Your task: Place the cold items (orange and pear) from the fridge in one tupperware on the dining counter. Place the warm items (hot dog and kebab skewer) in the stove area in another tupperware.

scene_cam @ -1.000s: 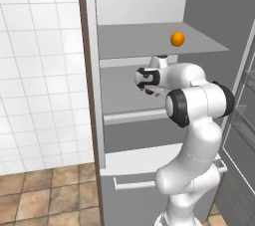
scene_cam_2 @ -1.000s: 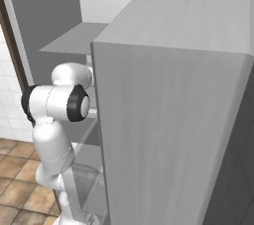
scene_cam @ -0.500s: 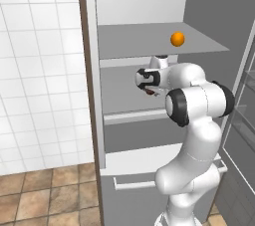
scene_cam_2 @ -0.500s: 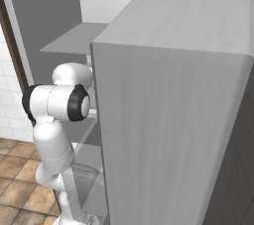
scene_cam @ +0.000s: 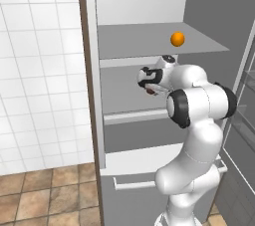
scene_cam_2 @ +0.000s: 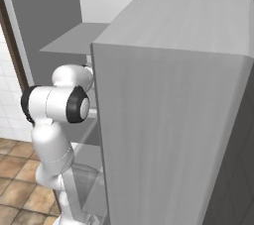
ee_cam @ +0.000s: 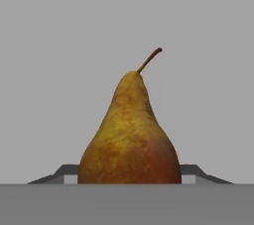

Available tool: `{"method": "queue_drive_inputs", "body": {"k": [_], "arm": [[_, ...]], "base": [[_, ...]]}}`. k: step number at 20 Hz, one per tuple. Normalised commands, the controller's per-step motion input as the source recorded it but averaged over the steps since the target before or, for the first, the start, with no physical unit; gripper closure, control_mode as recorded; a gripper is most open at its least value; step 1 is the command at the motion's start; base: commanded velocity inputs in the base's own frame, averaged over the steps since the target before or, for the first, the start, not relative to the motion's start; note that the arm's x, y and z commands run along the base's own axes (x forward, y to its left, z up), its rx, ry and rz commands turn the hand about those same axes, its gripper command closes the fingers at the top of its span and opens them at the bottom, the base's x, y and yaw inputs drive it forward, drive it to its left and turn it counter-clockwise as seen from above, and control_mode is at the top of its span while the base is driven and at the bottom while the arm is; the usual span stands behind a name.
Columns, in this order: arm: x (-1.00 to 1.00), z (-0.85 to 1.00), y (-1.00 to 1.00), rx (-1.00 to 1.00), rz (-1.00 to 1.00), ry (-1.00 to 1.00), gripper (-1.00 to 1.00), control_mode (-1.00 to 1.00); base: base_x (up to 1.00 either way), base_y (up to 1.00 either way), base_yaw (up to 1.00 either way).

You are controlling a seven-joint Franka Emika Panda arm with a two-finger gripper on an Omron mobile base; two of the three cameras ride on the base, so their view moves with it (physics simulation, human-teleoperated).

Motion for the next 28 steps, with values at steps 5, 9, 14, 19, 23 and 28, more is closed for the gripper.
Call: {"method": "queue_drive_inputs", "body": {"k": [5, 9, 14, 19, 23, 28], "arm": [[-0.40, -0.37, -0.01, 0.02, 0.00, -0.09, 1.00, -1.00], [-0.72, -0.06, 0.00, 0.01, -0.12, -0.02, 1.00, -1.00], [-0.80, 0.17, 0.01, 0.00, -0.11, 0.00, 1.00, -1.00], [-0.71, 0.53, 0.04, 0.00, -0.01, 0.00, 1.00, -1.00], [-0.58, 0.68, 0.00, 0.00, 0.00, 0.00, 1.00, -1.00], [-0.63, 0.65, 0.00, 0.00, 0.00, 0.00, 1.00, -1.00]], "base": [[0.00, 0.00, 0.00], [0.00, 0.00, 0.00], [0.00, 0.00, 0.00], [0.00, 0.00, 0.00], [0.00, 0.00, 0.00], [0.00, 0.00, 0.00]]}}
